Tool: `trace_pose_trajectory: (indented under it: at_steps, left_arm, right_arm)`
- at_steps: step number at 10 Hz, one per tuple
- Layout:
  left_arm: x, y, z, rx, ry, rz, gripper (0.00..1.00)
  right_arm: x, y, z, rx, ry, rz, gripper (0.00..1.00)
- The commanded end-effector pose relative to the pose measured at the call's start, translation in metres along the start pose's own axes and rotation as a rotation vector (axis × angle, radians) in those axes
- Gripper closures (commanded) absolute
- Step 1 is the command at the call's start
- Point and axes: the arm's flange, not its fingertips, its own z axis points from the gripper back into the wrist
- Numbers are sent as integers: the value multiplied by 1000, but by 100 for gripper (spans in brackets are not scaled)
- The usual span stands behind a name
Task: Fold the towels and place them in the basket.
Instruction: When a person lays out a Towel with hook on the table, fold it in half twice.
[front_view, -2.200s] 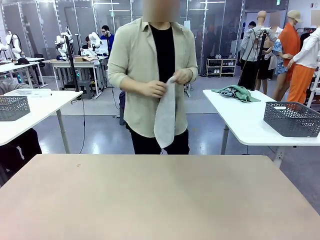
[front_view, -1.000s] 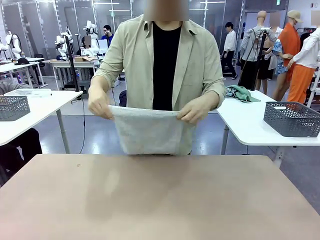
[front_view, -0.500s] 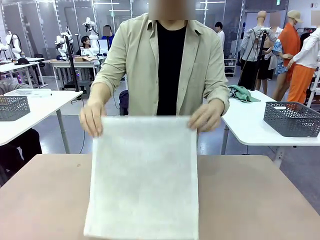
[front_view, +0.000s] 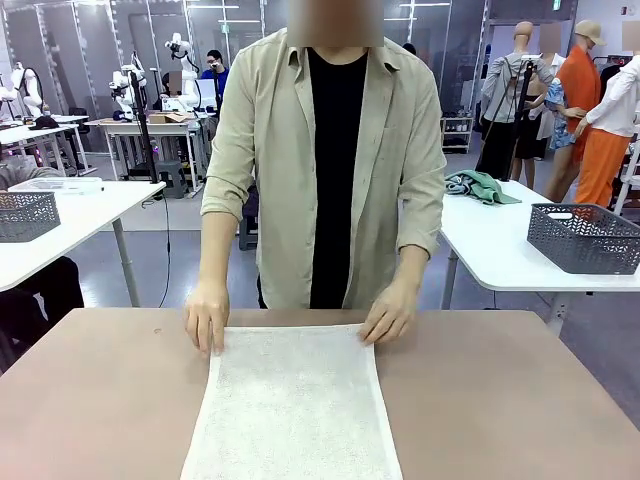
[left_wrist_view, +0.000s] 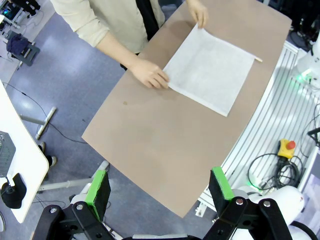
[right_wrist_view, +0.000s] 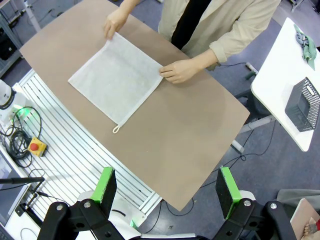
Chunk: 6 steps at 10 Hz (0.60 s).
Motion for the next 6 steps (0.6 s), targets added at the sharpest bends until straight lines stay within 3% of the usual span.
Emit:
trace_pose_trajectory:
  at_steps: [1,6]
  left_arm:
    - [1,-2,1,-6,-8,-14,0]
    - [1,-2,1,-6,-8,-14,0]
  right_arm:
    - [0,1,1,5,-9,7,0]
    - [0,1,1,5,-9,7,0]
